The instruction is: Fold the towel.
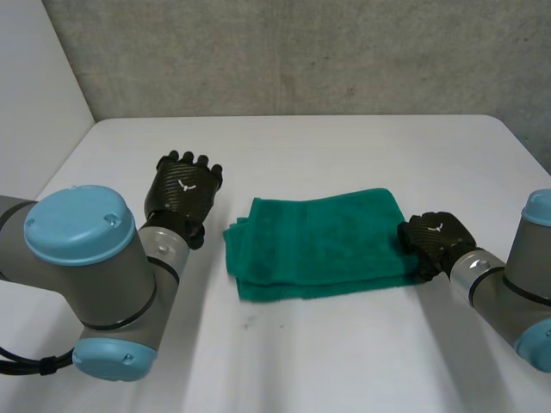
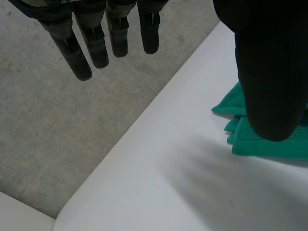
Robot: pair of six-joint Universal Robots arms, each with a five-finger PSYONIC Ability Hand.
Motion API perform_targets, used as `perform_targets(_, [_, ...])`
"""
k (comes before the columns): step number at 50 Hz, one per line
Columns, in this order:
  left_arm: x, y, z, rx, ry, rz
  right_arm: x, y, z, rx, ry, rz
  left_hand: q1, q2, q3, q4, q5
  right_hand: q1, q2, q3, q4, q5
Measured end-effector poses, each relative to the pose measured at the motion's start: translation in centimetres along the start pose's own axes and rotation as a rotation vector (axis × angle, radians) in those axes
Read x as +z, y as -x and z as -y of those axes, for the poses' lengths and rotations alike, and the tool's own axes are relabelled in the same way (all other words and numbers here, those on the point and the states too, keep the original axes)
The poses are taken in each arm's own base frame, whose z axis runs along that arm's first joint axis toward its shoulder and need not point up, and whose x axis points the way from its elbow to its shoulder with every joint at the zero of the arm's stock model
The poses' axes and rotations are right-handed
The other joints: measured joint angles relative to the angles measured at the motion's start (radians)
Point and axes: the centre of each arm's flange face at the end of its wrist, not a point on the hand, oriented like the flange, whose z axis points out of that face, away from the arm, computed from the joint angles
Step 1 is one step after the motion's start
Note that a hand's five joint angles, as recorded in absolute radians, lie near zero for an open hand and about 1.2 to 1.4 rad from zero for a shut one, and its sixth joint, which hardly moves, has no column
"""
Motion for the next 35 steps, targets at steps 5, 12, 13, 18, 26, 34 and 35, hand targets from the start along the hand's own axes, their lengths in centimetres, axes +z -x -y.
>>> perform_targets(5, [0.0,-0.1,0.0,-0.005,0.001,-0.002,0.1,-0.1,0.1,0.001,-0.007,-0.001,0.000,0.000,0.000,0.000,0.000,0.258,0.353,0.349,0.353,0.322])
perform_targets(12, [-0.1,0.0,0.0,-0.009,0.002,0.000,0.5,-0.3,0.7,-0.002,-0.029,-0.015,0.000,0.000,0.000,0.000,0.000,0.264,0.393,0.403,0.413,0.360])
perform_targets(13, [-0.2,0.1,0.1,-0.009,0.000,0.002,0.6,-0.2,1.2,-0.009,-0.041,-0.017,0.000,0.000,0.000,0.000,0.000,0.264,0.393,0.403,0.413,0.360])
perform_targets(18, [-0.3,0.5,0.4,-0.012,-0.007,0.011,0.9,0.8,3.4,-0.041,-0.105,-0.002,0.000,0.000,0.000,0.000,0.000,0.268,0.393,0.403,0.413,0.365])
perform_targets(26, [-0.5,2.2,1.1,-0.029,-0.025,0.057,-0.7,8.5,10.6,-0.150,-0.319,0.194,0.000,0.000,0.000,0.000,0.000,0.270,0.393,0.403,0.414,0.370])
perform_targets(34, [-0.4,3.1,1.4,-0.069,-0.031,0.085,-2.5,17.0,11.1,-0.235,-0.374,0.475,0.000,0.000,0.000,0.000,0.000,0.270,0.393,0.403,0.414,0.374])
perform_targets(35, [-0.4,3.2,1.4,-0.073,-0.031,0.085,-2.5,17.5,10.9,-0.240,-0.369,0.489,0.000,0.000,0.000,0.000,0.000,0.270,0.393,0.403,0.414,0.374])
